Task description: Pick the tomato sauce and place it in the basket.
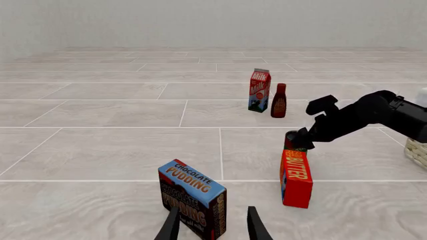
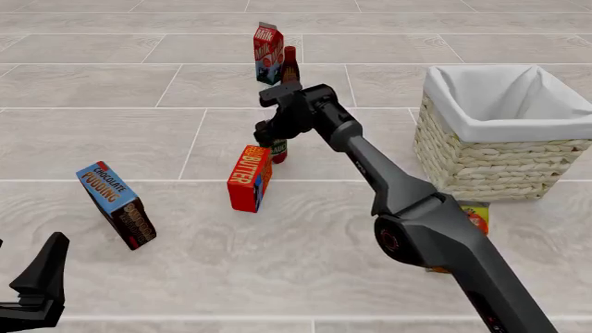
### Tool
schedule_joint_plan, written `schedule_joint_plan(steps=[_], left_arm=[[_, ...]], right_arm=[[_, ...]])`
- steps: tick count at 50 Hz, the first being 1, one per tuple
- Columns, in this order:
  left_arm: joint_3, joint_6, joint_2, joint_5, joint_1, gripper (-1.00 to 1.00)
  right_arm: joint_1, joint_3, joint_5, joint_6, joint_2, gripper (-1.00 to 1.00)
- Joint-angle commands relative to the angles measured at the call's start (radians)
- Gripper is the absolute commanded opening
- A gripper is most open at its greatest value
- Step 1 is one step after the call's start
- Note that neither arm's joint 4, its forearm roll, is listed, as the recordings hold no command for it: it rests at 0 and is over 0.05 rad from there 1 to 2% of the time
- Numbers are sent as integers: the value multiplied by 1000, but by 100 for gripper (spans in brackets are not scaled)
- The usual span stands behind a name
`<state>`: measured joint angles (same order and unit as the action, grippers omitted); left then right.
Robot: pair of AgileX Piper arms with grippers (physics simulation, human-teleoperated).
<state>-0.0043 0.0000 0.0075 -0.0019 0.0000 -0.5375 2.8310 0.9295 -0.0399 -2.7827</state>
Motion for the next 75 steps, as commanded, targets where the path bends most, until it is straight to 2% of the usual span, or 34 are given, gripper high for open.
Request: schedule_joint_plan(steps=[1,13,14,28,37,48,63,75], left_arm=[[0,0,0,0,0,100],[0,0,0,0,0,100],[0,0,0,0,0,100],[0,0,0,0,0,100],[0,0,0,0,0,100],[0,0,0,0,0,100],[0,0,0,0,0,100],[0,0,0,0,0,100]], right_arm=[[-4,-1,-2,1,-4,100],[1,-1,-9,0,-13,100],[19,-1,-14,-19,-14,-100],[8,-1,-10,-20,1,-100],[28,-1,-5,-50,39,-100],[59,-1,30,-94,166,-100],[77,0,93,-116,318,-100],[142,-2,141,-133,487,-100]])
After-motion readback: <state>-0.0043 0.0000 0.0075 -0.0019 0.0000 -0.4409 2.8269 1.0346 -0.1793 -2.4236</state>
